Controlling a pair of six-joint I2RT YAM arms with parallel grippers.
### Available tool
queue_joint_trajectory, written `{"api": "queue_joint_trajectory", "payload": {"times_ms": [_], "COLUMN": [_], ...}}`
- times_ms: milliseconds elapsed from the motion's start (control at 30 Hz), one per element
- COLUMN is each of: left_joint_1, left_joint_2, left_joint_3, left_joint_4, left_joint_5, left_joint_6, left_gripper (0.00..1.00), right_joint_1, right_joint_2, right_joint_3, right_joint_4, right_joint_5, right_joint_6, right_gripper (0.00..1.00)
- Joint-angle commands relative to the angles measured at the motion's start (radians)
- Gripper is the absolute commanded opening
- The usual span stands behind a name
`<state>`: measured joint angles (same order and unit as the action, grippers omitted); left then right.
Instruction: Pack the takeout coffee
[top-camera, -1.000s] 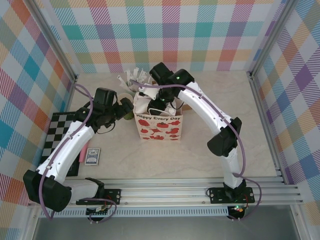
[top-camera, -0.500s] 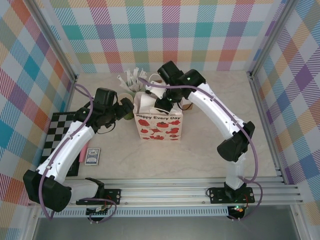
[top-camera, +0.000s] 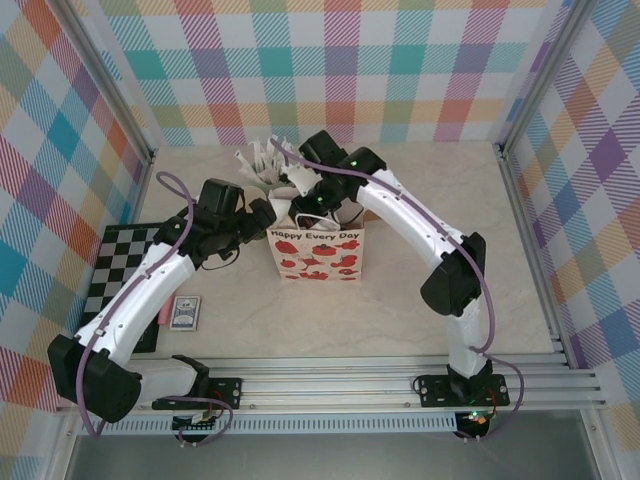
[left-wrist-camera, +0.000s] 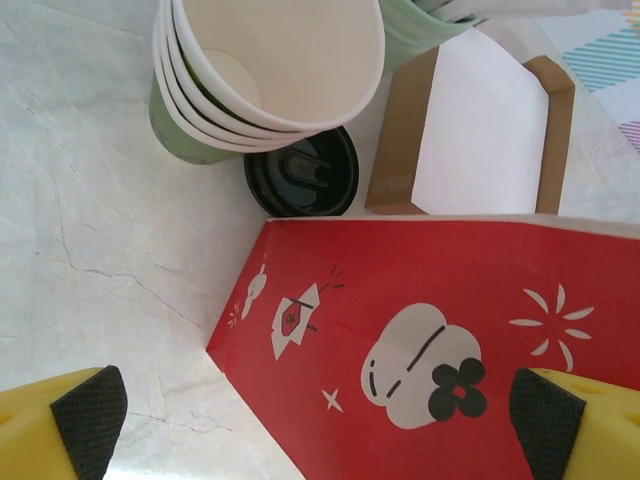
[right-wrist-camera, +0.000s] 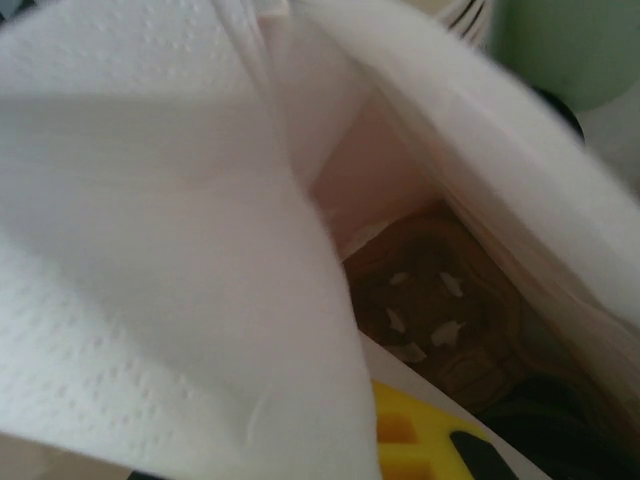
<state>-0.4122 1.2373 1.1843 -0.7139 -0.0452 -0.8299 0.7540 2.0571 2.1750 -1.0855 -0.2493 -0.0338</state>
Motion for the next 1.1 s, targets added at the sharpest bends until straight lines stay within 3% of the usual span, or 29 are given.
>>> {"api": "queue_joint_trajectory", "payload": {"times_ms": [0, 233, 400, 467, 533, 767, 967, 1067], "left_joint_1": [-0.011, -0.009, -0.01, -0.01, -0.009, -0.01, -0.01, -0.01], "left_joint_2": [-0.013, -0.038, -0.032, -0.032, -0.034, -0.023, -0.009, -0.023], "left_joint_3": [0.016, 0.023, 0.01, 0.002, -0.004, -0.012, -0.022, 0.004], "left_joint_4": [-0.075, -0.097, -0.107, -0.11, -0.111, -0.107, -0.079, -0.093], "left_joint_5": [-0.101, -0.172, -0.19, -0.198, -0.204, -0.192, -0.129, -0.154], "left_joint_6": [0.012, 0.025, 0.023, 0.021, 0.02, 0.019, -0.008, 0.004], "left_gripper": [1.0, 1.0, 1.0, 1.0, 1.0, 1.0, 1.0, 1.0], "right_joint_1": [0.005, 0.005, -0.004, -0.008, -0.009, -0.01, 0.004, 0.015], "right_joint_2": [0.034, -0.001, -0.095, -0.119, -0.133, -0.121, -0.055, -0.004], "right_joint_3": [-0.004, 0.018, -0.025, -0.056, -0.089, -0.139, -0.114, -0.082], "right_joint_4": [-0.005, -0.026, 0.032, 0.041, 0.044, 0.028, 0.063, 0.016], "right_joint_5": [0.036, -0.025, -0.023, -0.01, 0.018, 0.028, -0.017, 0.039], "right_joint_6": [-0.026, -0.1, -0.121, -0.128, -0.139, -0.155, -0.117, -0.127], "right_gripper": [0.05, 0.23, 0.5, 0.53, 0.49, 0.1, 0.04, 0.06]}}
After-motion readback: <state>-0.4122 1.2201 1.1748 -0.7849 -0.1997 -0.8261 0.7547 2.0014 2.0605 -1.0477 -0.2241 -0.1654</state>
